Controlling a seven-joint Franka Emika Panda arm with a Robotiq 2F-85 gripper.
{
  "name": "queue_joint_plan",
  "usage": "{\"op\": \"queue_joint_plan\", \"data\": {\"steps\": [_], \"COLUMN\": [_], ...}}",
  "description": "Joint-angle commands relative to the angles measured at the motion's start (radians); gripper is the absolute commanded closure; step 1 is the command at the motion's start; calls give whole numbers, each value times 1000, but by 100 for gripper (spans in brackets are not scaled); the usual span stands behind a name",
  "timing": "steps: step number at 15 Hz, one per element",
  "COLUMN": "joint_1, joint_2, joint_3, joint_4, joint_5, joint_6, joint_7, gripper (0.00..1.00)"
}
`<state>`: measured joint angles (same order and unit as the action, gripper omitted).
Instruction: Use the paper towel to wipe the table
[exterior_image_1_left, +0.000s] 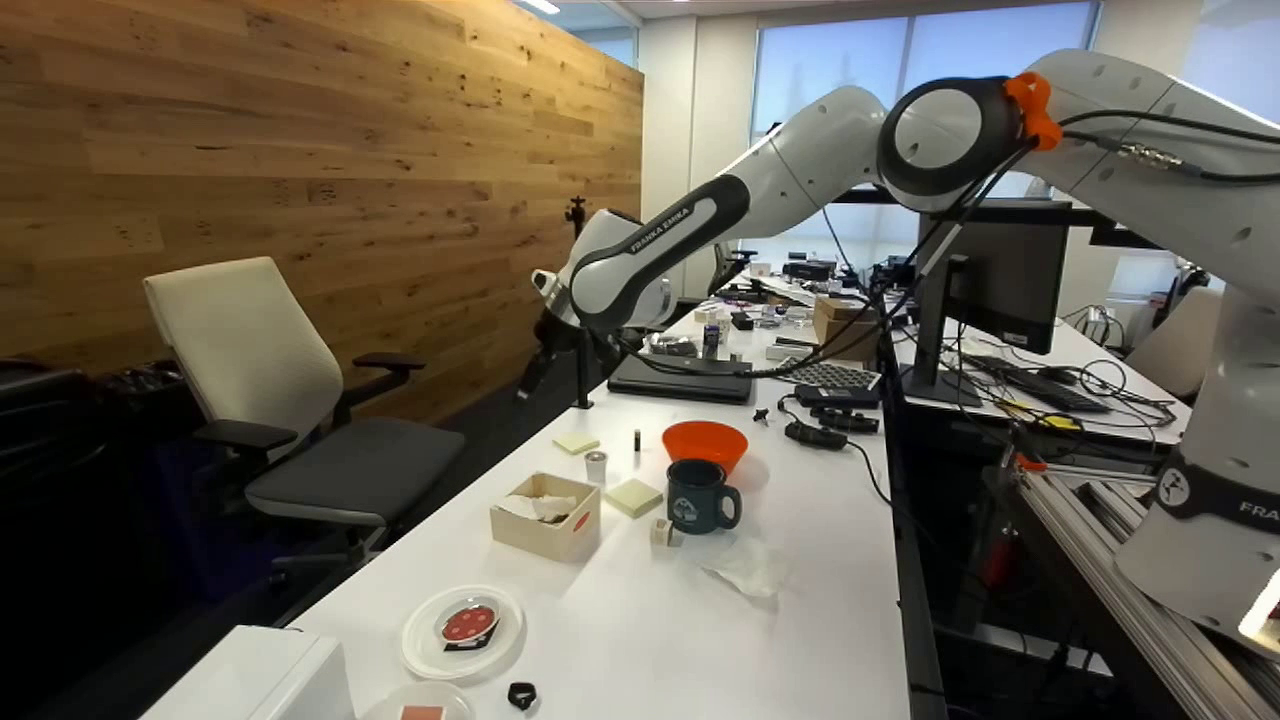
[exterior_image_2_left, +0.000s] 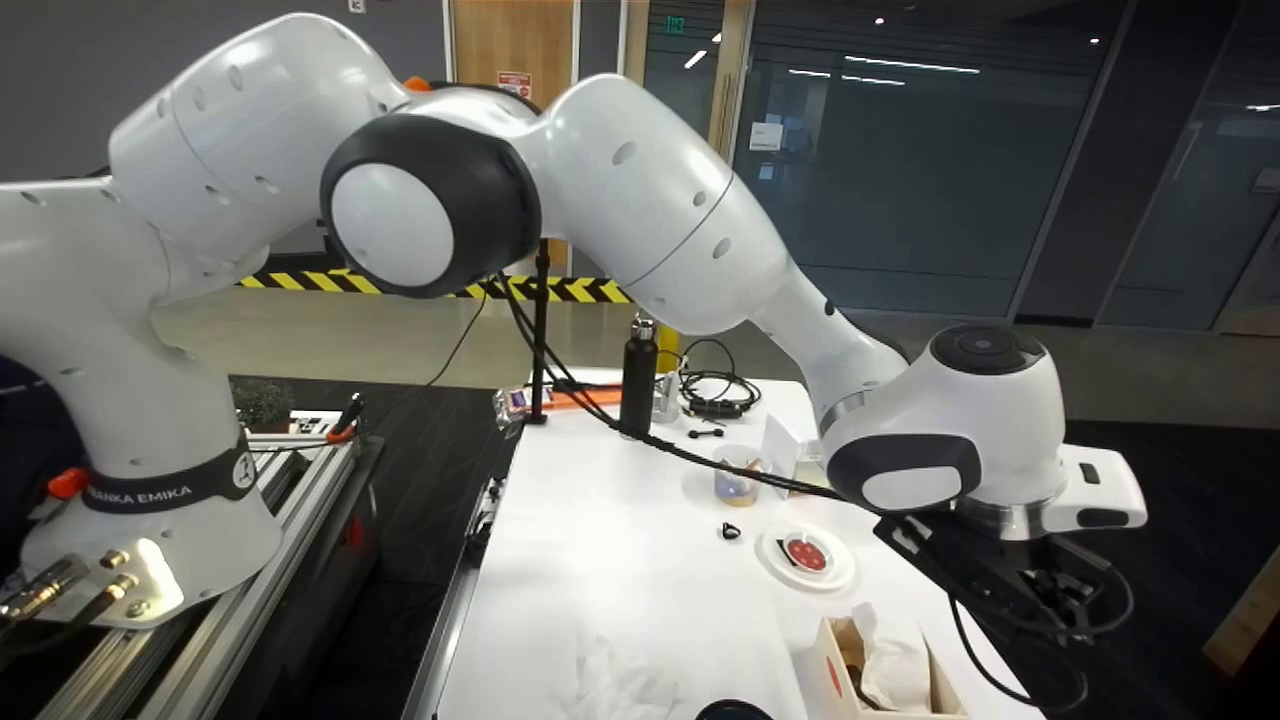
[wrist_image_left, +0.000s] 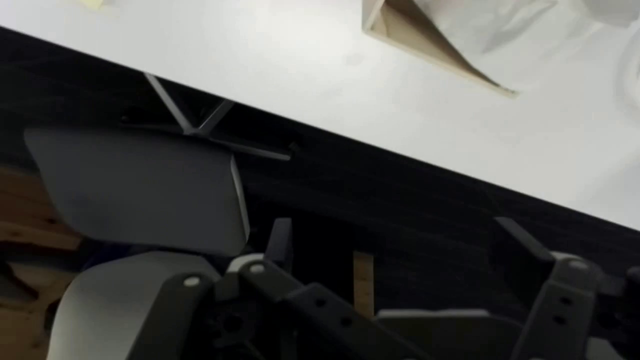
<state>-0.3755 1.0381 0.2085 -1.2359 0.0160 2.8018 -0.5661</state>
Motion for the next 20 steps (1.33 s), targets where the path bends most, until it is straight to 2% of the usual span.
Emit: {"op": "queue_joint_plan", "data": {"steps": [1, 2, 3, 7, 9, 13, 16, 17, 20], "joint_1": [-11, -19, 8, -6, 21, 86, 101, 126, 122], "joint_2": [-148, -187, -222, -392, -465, -525, -500, -522, -516], "joint_3": [-8, 4, -38, 6, -5, -52, -92, -100, -119], "joint_4": [-237, -282, -323, -463, -477, -403, -315, -369, -343], "joint_5": [-36, -56, -69, -40, -33, -20, -21, -16, -18], "joint_6": [93, 23, -3, -223, -371, -604, -684, -635, -659], "joint_7": [-9, -35, -6, -73, -100, -120, -172, -130, -158], "gripper": [0, 0, 0, 0, 0, 0, 0, 0, 0]}}
